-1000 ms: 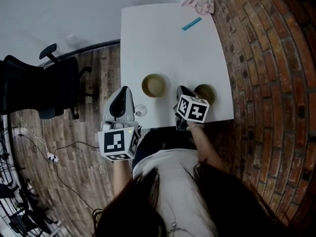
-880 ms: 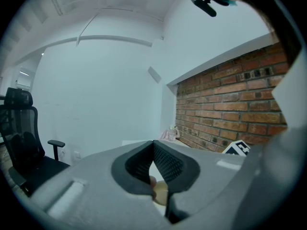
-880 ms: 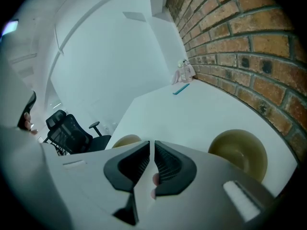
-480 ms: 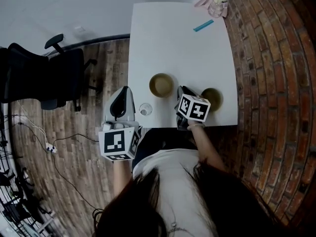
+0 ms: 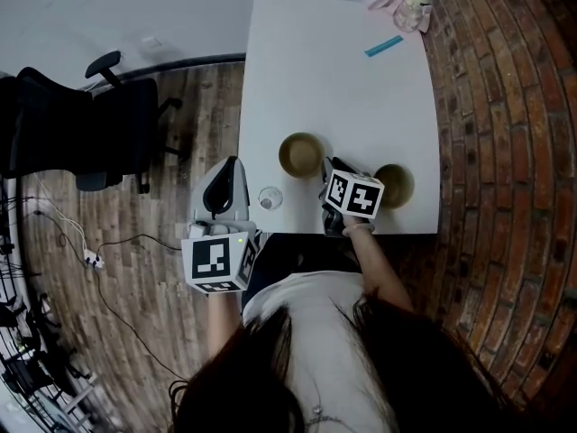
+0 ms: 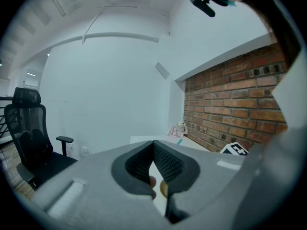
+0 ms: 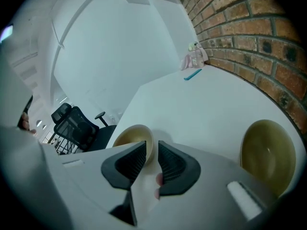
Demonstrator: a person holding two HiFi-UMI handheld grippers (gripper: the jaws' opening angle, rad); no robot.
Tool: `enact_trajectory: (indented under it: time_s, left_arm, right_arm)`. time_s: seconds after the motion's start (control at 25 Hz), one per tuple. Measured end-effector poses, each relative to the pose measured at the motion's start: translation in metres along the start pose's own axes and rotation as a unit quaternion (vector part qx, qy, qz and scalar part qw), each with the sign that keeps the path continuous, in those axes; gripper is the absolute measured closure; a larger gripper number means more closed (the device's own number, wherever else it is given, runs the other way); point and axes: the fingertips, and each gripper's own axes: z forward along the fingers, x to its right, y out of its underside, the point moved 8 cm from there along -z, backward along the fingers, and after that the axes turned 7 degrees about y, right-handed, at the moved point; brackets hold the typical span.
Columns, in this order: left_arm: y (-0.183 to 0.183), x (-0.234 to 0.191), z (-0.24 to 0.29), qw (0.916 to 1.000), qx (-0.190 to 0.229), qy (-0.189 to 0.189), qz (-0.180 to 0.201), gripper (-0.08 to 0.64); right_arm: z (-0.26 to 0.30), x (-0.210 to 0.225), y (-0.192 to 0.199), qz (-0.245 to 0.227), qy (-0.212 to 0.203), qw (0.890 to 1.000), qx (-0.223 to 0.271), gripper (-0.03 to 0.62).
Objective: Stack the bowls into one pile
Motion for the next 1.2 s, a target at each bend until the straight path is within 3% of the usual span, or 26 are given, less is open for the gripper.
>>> enact_trajectory:
  time_s: [0.84, 1.2]
  left_arm:
    - [0.003, -0.014, 0.009, 0.9996, -0.025, -0.011, 0.0, 0.56]
    - [0.004, -0.015, 0.004, 0.9993, -0.032, -0.02, -0.001, 0.56]
  right_arm:
    - [0.028, -0.009, 0.006, 0.012, -0.006, 0.999, -0.036, 0.505]
    - [0.033, -0.009, 0.01, 0.018, 0.004, 0.999, -0.036, 0.54]
